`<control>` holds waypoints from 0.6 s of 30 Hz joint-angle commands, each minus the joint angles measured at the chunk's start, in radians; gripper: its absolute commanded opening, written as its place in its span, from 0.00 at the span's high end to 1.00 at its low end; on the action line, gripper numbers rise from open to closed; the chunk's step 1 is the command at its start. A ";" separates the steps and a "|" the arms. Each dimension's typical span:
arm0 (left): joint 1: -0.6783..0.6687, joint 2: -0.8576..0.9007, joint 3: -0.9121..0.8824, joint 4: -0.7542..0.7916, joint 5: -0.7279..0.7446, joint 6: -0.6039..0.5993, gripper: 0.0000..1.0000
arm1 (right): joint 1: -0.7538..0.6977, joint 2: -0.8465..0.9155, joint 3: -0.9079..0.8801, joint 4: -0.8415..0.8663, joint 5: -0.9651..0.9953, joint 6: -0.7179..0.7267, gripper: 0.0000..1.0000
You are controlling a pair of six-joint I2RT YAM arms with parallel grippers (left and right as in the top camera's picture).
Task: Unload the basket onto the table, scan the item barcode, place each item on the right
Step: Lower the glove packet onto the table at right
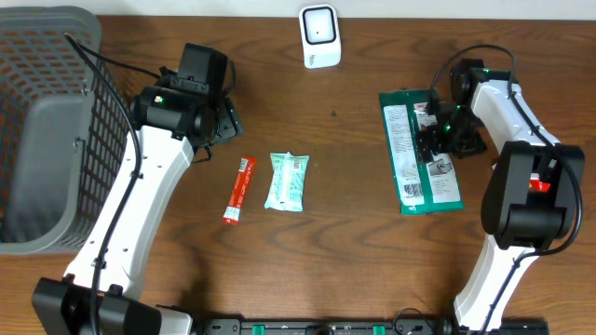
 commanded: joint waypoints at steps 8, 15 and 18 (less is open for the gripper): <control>0.002 -0.006 0.004 -0.003 -0.009 0.002 0.15 | 0.021 -0.054 0.145 -0.074 -0.528 0.094 0.01; 0.002 -0.006 0.004 -0.003 -0.009 0.002 0.15 | 0.095 -0.054 0.044 0.021 -0.467 0.195 0.99; 0.002 -0.006 0.004 -0.003 -0.009 0.002 0.15 | 0.156 -0.054 -0.053 0.166 -0.396 0.269 0.99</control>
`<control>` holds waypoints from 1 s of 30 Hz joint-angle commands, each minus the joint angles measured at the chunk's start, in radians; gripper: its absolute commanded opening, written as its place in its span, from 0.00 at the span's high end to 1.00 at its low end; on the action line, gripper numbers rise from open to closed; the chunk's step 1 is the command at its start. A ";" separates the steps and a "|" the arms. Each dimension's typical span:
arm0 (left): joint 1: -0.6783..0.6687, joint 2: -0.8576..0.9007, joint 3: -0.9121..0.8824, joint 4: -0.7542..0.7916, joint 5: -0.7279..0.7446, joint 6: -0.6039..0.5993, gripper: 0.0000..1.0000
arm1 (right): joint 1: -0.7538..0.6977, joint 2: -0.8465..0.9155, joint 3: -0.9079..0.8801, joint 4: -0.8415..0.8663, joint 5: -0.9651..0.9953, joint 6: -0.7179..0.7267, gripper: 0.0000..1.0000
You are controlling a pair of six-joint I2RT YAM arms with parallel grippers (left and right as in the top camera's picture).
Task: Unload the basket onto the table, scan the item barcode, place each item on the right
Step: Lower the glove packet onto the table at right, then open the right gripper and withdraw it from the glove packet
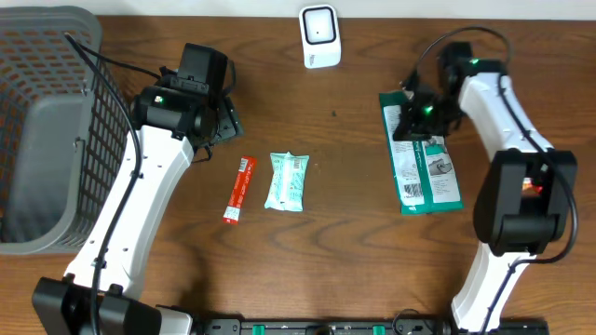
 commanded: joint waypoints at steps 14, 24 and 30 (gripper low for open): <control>0.002 -0.006 0.004 -0.003 -0.009 0.002 0.15 | 0.200 -0.016 -0.176 0.234 0.649 0.266 0.92; 0.002 -0.006 0.004 -0.003 -0.009 0.002 0.15 | 0.042 -0.016 -0.176 0.165 0.690 0.261 0.93; 0.002 -0.006 0.004 -0.003 -0.009 0.002 0.15 | -0.038 -0.016 -0.176 0.150 0.686 0.260 0.92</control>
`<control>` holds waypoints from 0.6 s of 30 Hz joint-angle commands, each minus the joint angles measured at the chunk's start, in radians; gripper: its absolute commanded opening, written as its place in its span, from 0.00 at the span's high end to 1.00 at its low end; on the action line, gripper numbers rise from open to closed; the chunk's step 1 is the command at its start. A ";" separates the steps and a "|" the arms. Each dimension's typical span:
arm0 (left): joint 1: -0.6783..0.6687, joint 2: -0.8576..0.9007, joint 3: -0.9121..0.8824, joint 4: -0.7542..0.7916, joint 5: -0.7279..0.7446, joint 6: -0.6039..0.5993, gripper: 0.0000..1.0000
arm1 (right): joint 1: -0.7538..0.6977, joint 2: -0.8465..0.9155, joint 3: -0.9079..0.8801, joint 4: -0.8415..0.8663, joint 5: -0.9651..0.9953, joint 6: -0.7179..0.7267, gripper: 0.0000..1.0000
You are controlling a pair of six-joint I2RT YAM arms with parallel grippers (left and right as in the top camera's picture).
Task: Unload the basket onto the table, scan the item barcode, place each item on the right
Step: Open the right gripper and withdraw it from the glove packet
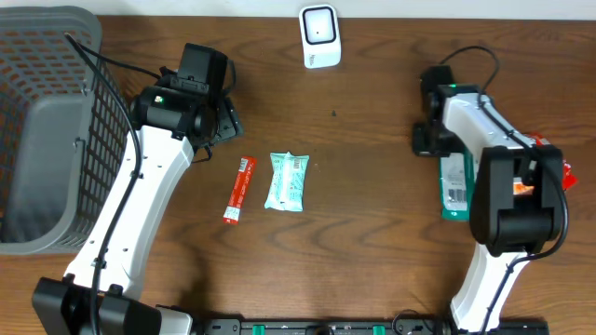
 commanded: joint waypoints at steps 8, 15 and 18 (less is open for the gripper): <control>0.002 -0.006 0.004 -0.003 -0.009 0.002 0.15 | -0.068 -0.016 -0.006 -0.019 0.019 0.013 0.79; 0.002 -0.006 0.004 -0.003 -0.009 0.002 0.15 | -0.050 -0.029 0.050 -0.077 -0.225 -0.073 0.69; 0.002 -0.006 0.004 -0.003 -0.009 0.002 0.15 | -0.039 -0.031 0.072 -0.101 -0.444 -0.073 0.48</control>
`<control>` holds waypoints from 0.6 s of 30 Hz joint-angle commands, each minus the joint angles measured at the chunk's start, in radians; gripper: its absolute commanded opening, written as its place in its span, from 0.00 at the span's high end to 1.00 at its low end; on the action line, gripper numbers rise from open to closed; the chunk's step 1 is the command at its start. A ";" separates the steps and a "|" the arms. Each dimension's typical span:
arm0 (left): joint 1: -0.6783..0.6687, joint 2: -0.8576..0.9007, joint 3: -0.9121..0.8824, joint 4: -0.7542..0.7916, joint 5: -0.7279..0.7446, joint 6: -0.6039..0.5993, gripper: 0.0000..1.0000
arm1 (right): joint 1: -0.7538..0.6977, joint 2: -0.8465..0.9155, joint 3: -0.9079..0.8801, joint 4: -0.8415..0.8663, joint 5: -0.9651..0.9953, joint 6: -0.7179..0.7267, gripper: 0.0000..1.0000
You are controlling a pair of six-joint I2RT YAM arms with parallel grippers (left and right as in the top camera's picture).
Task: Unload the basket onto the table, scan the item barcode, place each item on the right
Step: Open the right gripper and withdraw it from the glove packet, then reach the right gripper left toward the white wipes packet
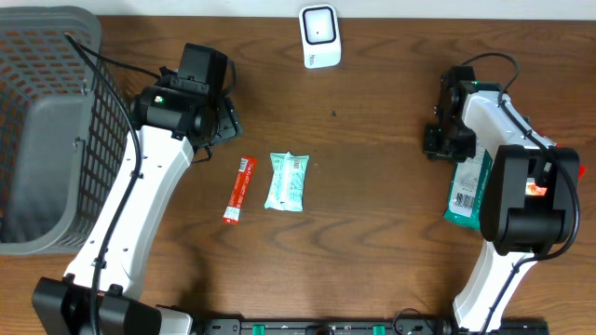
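A green package with a white barcode label [468, 191] hangs tilted at the right side of the table, partly under my right arm. My right gripper [449, 144] is at its upper end and looks shut on it. The white scanner [318, 35] stands at the back centre, well to the left of the package. My left gripper [224, 121] hovers at the left, above a red stick packet [239, 189]; its jaws are too dark to read.
A pale green snack packet [287, 180] lies beside the red stick packet. A grey wire basket [47, 130] fills the far left corner. The right arm's cable loops near the back right.
The right gripper has shifted slightly right and back. The green package now shows more of its label face and reaches further toward the front right edge. The left arm is unchanged.
The green package first lay flat on the table at the right with the right gripper on it. The gripper then sat over its upper end. Later the package was off its old spot, seen nearly edge-on under the arm, and now it hangs tilted with the label showing.
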 commanded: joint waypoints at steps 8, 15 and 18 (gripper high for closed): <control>0.002 -0.006 0.004 -0.003 -0.009 0.002 0.15 | 0.063 -0.031 0.044 -0.014 -0.504 -0.019 0.01; 0.002 -0.006 0.004 -0.003 -0.009 0.002 0.15 | 0.114 -0.031 0.044 -0.063 -0.521 -0.014 0.29; 0.002 -0.006 0.004 -0.003 -0.009 0.002 0.15 | 0.149 -0.052 0.044 -0.100 -0.519 -0.053 0.43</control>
